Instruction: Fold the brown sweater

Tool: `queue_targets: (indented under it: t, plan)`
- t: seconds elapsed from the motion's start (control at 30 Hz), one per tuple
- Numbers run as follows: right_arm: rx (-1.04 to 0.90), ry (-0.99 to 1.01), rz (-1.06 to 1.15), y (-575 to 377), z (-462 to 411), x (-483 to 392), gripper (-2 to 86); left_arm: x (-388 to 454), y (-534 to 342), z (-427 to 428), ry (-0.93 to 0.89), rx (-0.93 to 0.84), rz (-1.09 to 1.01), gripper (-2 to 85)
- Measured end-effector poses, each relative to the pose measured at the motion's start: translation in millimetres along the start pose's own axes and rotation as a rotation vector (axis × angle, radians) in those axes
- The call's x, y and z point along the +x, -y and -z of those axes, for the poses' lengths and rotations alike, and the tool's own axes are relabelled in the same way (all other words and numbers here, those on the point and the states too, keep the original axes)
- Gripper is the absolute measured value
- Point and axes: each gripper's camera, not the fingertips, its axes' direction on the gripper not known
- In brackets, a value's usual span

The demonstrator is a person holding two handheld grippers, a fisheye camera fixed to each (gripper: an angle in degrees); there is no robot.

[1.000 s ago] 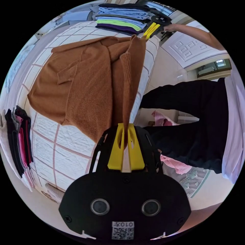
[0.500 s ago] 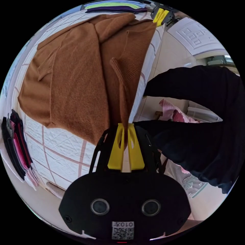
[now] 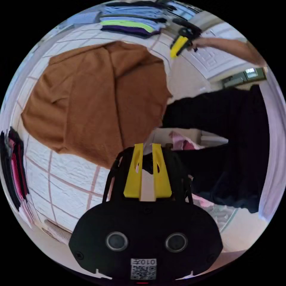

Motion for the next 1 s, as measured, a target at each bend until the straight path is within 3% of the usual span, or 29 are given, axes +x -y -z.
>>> queue_targets:
  t: [0.1,0.17,0.33,0.47,0.57,0.63,0.7,0.73,0.87,0.9,1.0]
  plan:
    - [0.279,-0.04,-0.165,-14.7,40.0,20.2,4.1,-90.3,14.9,31.1,0.076,0.166,0.261,8.1]
    - [0.352,-0.097,-0.239,-12.2,45.5,34.1,5.4,-172.8,36.5,26.9,0.093,0.215,0.4,8.9]
    - [0.328,-0.251,-0.302,39.2,51.5,70.6,7.8,-279.7,85.3,-2.2,0.022,0.214,0.496,8.5]
    - [0.252,-0.263,-0.228,103.1,43.0,93.3,7.3,-289.9,118.3,-44.5,0.017,0.062,0.386,4.1]
    - [-0.041,-0.381,-0.205,133.1,17.4,106.8,3.6,-279.1,122.3,-56.1,0.152,0.017,0.313,1.5]
    - [0.039,-0.416,-0.294,116.3,29.3,121.3,2.8,-281.0,115.4,-57.9,0.164,0.032,0.32,0.9]
    - [0.155,-0.17,-0.436,77.0,43.4,158.3,2.3,-289.0,102.5,-59.7,0.146,0.054,0.358,0.7]
    - [0.161,-0.154,-0.452,68.6,42.6,164.4,2.2,-297.3,91.6,-62.9,0.101,0.075,0.397,0.7]
    - [0.192,-0.166,-0.524,25.9,44.3,175.5,2.4,-316.4,58.4,-85.8,0.014,0.118,0.499,2.3]
    - [0.2,-0.258,-0.494,23.5,53.1,161.0,2.4,-317.8,55.9,-86.9,-0.002,0.127,0.503,2.9]
    - [0.277,-0.416,-0.389,20.0,70.1,114.4,2.3,-312.5,49.6,-57.2,0.201,0.182,0.56,5.3]
